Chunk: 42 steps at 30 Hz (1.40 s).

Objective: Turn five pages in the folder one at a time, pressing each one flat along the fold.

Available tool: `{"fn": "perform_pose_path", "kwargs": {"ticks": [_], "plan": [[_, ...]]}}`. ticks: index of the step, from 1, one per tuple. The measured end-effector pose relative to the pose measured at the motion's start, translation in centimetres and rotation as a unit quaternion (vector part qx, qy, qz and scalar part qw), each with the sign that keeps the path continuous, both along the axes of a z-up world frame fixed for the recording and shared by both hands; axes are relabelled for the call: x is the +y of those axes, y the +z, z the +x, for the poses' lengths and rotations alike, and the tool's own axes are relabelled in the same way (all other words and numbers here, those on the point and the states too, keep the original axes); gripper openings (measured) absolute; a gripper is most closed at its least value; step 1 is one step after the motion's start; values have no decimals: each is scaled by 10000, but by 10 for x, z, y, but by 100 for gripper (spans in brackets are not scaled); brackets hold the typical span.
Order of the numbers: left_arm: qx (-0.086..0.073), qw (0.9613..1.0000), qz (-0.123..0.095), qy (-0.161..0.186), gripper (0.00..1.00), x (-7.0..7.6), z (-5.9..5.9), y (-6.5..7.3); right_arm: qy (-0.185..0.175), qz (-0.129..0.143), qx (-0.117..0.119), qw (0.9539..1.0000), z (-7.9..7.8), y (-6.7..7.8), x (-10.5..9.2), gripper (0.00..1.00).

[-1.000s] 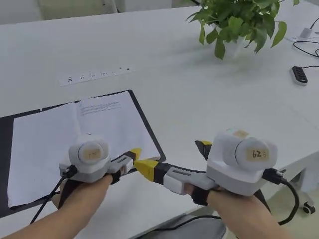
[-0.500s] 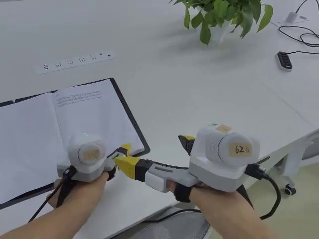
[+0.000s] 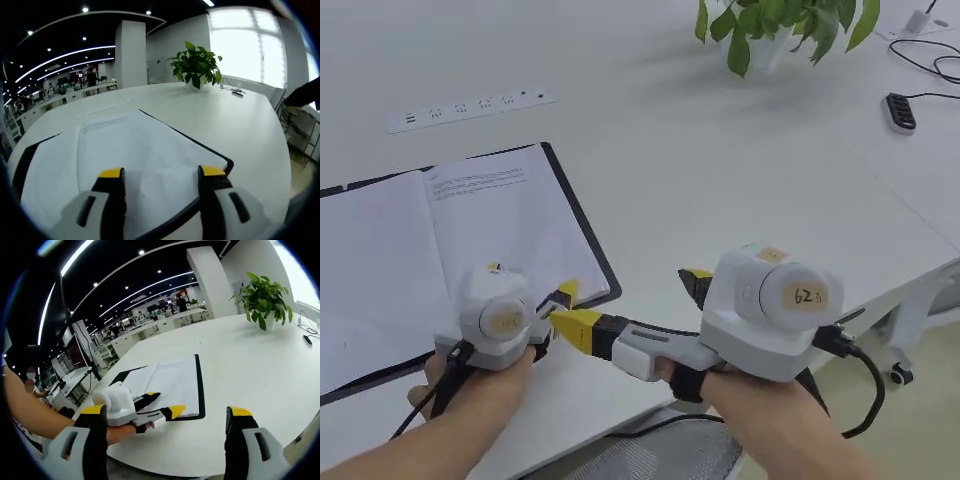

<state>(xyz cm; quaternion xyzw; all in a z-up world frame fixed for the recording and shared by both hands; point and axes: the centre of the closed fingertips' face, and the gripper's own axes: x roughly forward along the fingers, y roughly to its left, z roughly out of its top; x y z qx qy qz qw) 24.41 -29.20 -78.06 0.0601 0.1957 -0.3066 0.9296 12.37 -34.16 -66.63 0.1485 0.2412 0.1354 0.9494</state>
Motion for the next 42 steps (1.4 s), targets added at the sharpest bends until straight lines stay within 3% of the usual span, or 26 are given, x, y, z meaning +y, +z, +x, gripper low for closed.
{"fn": "perform_pose_path", "kwargs": {"ticks": [7,14,18,22,27,29,30,33,37,42], "plan": [[-65,9999,-73,-37,49,0,0,1,-4,9,16,10000,0,-1,0,99],[-106,9999,-112,-60,47,2,0,1,4,-3,51,10000,1,-3,1,99],[-85,9999,-137,34,35,9,5,1,-1,3,59,10000,2,-3,1,99],[-78,9999,-121,15,32,9,5,1,-7,1,66,10000,3,-4,1,99],[-22,9998,-169,92,27,13,9,0,-14,3,64,10000,5,-4,1,98],[94,9993,-289,227,22,17,11,-1,-9,-9,89,10000,6,-6,1,98],[43,9995,-243,212,20,18,13,-1,-8,-9,87,10000,6,-6,1,98],[160,9986,-355,352,13,23,19,-3,-12,-4,116,9999,7,-9,1,98],[196,9986,-366,320,12,23,18,-3,-15,8,124,9999,11,-10,0,98],[356,9968,-563,438,11,24,20,-2,84,60,155,9998,20,-11,5,96]]}}
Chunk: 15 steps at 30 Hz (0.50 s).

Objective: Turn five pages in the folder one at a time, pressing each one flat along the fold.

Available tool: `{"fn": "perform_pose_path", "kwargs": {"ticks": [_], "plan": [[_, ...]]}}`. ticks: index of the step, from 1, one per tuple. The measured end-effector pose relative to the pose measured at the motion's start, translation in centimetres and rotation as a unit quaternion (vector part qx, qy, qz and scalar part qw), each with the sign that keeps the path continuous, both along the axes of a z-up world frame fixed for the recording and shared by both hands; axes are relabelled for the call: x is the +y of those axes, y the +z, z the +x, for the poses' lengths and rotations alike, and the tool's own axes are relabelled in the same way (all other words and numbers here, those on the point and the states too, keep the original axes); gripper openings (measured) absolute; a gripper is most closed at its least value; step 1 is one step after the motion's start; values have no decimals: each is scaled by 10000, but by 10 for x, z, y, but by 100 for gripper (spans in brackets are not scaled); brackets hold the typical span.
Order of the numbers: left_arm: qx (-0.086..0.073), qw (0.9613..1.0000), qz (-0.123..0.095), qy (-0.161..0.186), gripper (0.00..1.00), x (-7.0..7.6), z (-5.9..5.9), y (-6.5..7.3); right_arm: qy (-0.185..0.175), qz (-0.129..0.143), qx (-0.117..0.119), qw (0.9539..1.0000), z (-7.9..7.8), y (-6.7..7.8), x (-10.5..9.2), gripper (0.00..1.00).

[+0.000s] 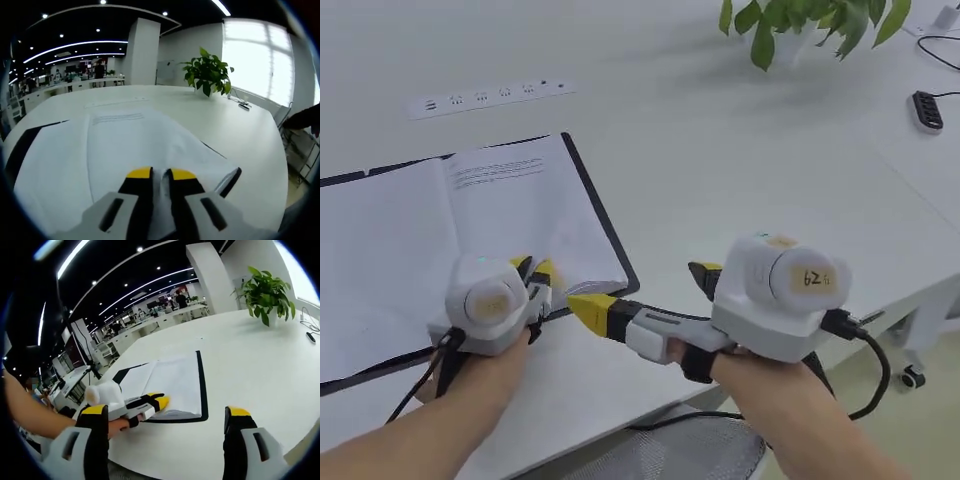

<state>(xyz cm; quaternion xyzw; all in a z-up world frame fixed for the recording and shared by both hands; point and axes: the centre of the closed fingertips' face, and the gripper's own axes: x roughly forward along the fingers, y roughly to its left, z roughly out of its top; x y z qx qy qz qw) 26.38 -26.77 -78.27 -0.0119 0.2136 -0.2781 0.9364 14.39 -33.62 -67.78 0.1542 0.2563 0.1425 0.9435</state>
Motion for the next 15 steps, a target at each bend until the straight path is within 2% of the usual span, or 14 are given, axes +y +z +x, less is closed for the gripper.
{"fn": "perform_pose_path", "kwargs": {"ticks": [2,7,10,13,15], "plan": [[43,10000,-32,4,11,0,0,0,71,104,36,9999,5,-2,6,94],[125,9999,-70,7,10,0,0,0,242,466,310,9981,16,-13,24,87],[176,9998,-122,13,9,1,1,1,245,823,474,9952,21,-20,34,80],[231,9996,-179,18,9,1,0,1,251,860,549,9945,24,-27,39,78],[242,9995,-183,12,9,1,0,1,256,1003,663,9924,25,-31,45,75]]}}
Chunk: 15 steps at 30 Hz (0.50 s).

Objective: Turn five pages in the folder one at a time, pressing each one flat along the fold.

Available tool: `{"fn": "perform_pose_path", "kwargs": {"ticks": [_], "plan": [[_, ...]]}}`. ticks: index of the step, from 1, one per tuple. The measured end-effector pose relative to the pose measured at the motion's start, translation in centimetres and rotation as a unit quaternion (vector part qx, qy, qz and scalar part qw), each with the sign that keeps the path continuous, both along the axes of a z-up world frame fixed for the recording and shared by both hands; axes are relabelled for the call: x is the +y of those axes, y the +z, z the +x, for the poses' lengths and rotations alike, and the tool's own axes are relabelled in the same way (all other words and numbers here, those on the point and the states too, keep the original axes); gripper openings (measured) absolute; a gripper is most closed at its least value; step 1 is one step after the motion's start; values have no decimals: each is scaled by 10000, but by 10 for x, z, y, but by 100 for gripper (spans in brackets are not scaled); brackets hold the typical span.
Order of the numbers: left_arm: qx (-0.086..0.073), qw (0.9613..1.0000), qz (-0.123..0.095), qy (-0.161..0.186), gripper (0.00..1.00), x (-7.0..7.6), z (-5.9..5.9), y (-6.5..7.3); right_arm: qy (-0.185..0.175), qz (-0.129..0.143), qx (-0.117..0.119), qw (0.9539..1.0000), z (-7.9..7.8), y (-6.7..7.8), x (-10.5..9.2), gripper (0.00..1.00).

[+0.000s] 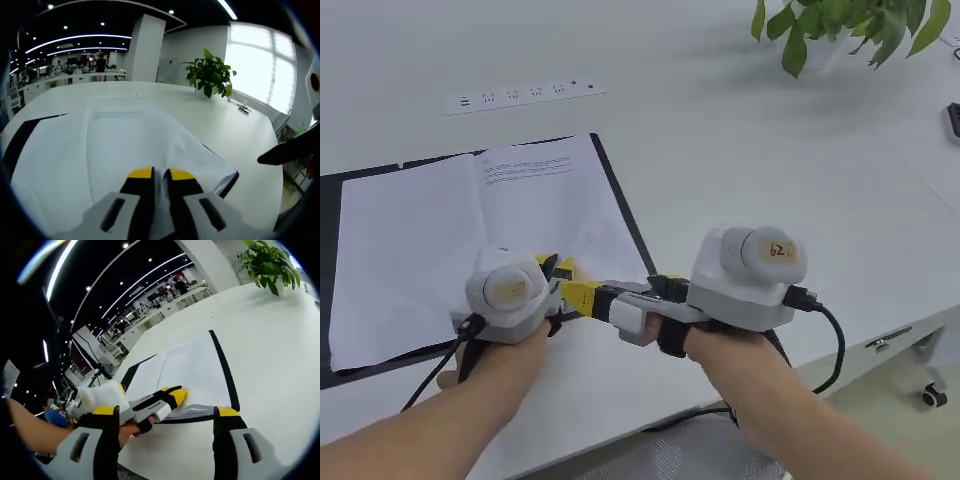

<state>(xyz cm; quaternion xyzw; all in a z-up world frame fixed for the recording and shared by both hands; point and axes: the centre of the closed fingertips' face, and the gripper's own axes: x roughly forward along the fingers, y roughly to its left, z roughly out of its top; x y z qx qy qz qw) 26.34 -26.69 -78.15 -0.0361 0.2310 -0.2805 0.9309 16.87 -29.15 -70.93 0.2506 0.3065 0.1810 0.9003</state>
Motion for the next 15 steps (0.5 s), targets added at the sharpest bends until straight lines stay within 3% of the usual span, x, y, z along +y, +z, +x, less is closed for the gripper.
{"fn": "perform_pose_path", "kwargs": {"ticks": [4,7,10,13,15], "plan": [[52,10000,-60,33,9,0,-1,0,-114,453,85,9989,6,0,12,71],[58,10000,-41,9,9,0,-1,0,-126,557,170,9982,11,-6,18,67],[53,10000,-20,-30,9,-1,-3,0,-362,796,196,9960,19,-7,16,64],[28,10000,6,-46,9,-1,-3,0,-364,810,326,9955,20,-14,16,62],[9,10000,13,-46,9,-1,-3,0,-494,993,389,9931,20,-15,14,59]]}}
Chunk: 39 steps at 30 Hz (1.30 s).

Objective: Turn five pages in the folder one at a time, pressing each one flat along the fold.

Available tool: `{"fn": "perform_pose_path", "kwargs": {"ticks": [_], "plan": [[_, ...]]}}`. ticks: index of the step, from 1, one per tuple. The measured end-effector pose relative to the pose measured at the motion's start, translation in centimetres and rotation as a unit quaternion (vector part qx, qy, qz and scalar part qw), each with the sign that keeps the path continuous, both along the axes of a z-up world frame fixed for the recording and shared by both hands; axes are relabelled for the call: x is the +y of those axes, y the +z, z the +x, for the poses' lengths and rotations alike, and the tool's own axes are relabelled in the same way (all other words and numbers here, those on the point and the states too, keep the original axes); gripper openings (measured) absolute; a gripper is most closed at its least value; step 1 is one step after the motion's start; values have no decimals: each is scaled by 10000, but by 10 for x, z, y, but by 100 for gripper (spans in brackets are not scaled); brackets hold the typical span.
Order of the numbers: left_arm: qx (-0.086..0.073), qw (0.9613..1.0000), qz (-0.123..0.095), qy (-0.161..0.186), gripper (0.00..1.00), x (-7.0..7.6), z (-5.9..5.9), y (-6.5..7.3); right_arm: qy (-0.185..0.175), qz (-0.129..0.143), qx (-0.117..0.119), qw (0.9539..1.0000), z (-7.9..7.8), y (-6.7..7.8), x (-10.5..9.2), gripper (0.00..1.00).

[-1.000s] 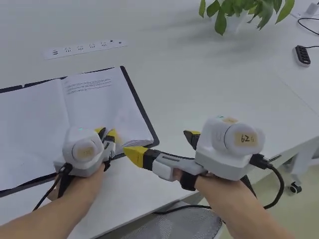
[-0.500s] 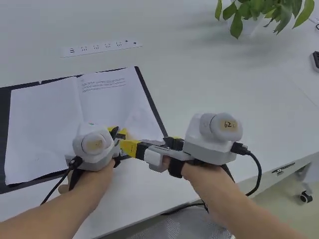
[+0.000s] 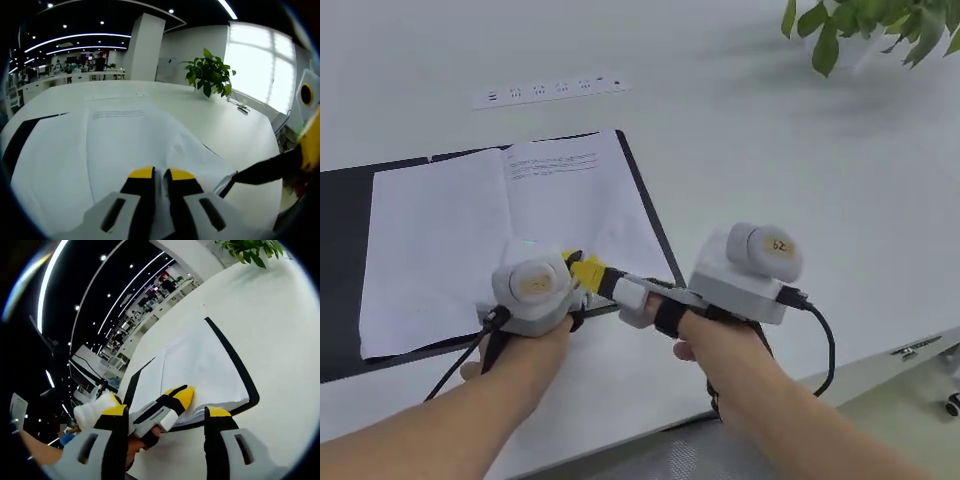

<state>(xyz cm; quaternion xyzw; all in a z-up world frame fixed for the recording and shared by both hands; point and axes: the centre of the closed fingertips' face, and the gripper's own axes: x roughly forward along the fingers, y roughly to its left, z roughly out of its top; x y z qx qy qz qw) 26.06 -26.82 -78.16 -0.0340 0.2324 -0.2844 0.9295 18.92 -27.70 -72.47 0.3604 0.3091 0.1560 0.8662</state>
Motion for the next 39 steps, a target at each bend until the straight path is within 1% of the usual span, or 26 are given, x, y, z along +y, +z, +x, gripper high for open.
{"fn": "perform_pose_path", "kwargs": {"ticks": [2,4,6,8,10,14,17,19,22,25,27,29,30,31,32,34,39], "plan": [[-10,10000,-1,7,9,0,0,0,-91,30,23,10000,2,-3,-3,59],[-17,10000,-6,17,9,0,0,1,-148,64,54,9999,4,-6,-4,57],[-24,10000,-5,12,9,0,0,1,-239,177,185,9994,6,-11,-5,56],[-26,10000,3,6,9,0,0,1,-256,194,250,9992,8,-16,-5,55],[-16,10000,-6,8,9,0,0,1,-315,209,272,9989,10,-18,-7,55],[-17,10000,-3,7,9,0,0,1,-468,254,316,9981,17,-23,-12,51],[-19,10000,-5,17,9,0,0,1,-553,190,388,9975,20,-30,-17,46],[-21,10000,-2,20,9,0,0,1,-656,180,426,9968,21,-33,-22,39],[-19,10000,-4,21,9,0,0,1,-762,92,468,9959,23,-39,-28,30],[-16,10000,1,16,9,1,0,1,-852,78,497,9951,24,-42,-31,21],[-19,10000,4,13,9,1,0,1,-880,37,516,9948,24,-44,-33,15],[-21,10000,9,10,9,1,0,1,-944,-69,526,9941,24,-46,-36,7],[-22,10000,10,10,9,1,0,1,-964,-70,527,9939,23,-47,-37,4],[-22,10000,12,9,9,1,0,1,-991,-47,494,9938,24,-46,-38,2],[-24,10000,14,8,9,1,0,1,-1014,-63,510,9935,23,-48,-39,0],[-26,10000,22,1,9,1,0,1,-1031,-41,486,9935,24,-47,-39,0],[-5,10000,30,-4,9,1,1,1,-1026,-94,434,9937,24,-45,-38,0]]}}
